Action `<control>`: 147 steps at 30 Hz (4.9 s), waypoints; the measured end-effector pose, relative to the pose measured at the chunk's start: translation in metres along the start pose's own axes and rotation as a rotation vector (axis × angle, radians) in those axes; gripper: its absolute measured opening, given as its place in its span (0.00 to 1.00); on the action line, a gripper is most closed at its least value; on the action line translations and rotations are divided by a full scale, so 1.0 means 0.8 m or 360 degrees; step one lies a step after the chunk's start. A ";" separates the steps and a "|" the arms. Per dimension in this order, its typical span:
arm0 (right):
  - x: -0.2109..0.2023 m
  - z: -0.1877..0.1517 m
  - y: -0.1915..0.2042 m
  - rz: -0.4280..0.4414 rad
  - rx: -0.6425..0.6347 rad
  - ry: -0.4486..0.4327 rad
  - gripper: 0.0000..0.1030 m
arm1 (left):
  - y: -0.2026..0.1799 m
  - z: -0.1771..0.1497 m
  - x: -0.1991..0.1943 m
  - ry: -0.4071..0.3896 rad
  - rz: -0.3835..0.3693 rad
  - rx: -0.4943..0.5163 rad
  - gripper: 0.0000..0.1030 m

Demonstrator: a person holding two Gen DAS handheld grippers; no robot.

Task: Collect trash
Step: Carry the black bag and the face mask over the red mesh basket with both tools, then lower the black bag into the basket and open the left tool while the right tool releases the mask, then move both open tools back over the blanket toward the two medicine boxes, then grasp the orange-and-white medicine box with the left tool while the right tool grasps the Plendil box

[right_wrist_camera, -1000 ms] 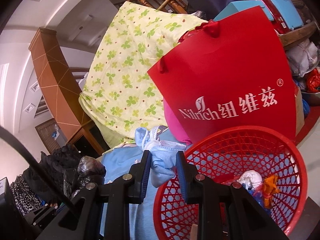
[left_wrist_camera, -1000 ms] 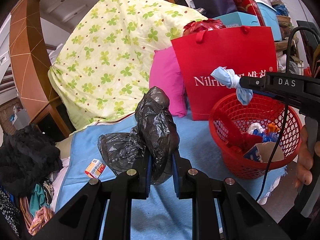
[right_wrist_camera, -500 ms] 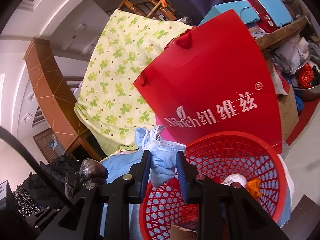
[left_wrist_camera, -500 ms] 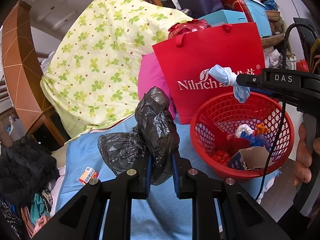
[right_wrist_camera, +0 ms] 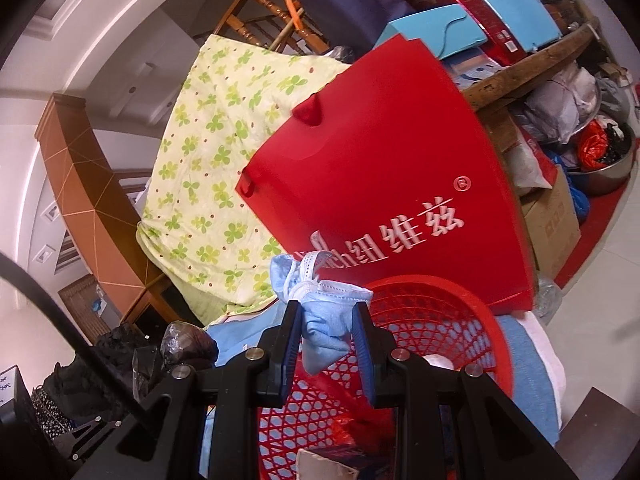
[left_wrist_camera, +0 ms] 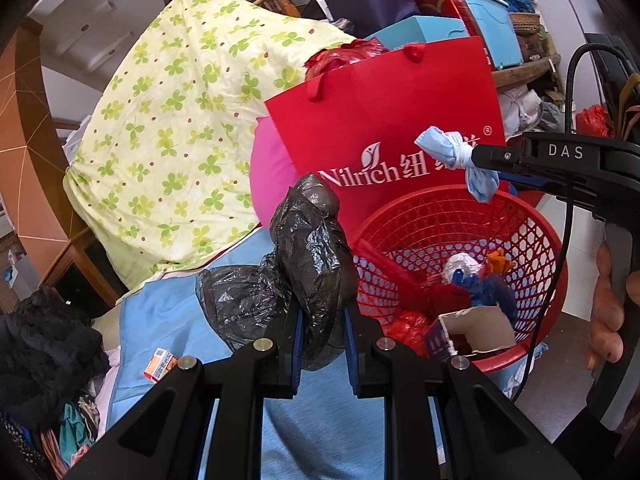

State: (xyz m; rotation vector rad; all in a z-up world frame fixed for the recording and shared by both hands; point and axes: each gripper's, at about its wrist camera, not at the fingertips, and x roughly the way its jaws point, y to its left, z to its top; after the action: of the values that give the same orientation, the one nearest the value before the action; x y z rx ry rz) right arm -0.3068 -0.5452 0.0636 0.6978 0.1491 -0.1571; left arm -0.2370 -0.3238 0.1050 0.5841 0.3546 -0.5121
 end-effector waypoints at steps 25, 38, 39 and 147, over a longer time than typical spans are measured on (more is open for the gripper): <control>-0.011 0.011 -0.068 -0.0093 0.0266 0.0040 0.28 | -0.012 0.032 0.054 0.0083 -0.0841 -0.0263 0.19; 0.004 0.003 -0.058 -0.0085 0.0251 0.0118 0.29 | -0.010 0.020 0.075 0.0144 -0.0880 -0.0345 0.33; 0.005 0.003 -0.056 -0.0080 0.0251 0.0118 0.29 | -0.007 0.019 0.075 0.0141 -0.0869 -0.0348 0.34; 0.417 -0.201 0.295 -0.0011 -0.0625 0.0768 0.23 | 0.435 -0.221 0.267 0.0449 0.0068 -0.0904 0.59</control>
State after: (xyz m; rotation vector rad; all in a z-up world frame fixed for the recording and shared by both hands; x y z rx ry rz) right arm 0.0516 -0.2936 0.0269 0.3316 0.6276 0.0386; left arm 0.0987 -0.0438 0.0196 0.1088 0.7239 -0.2655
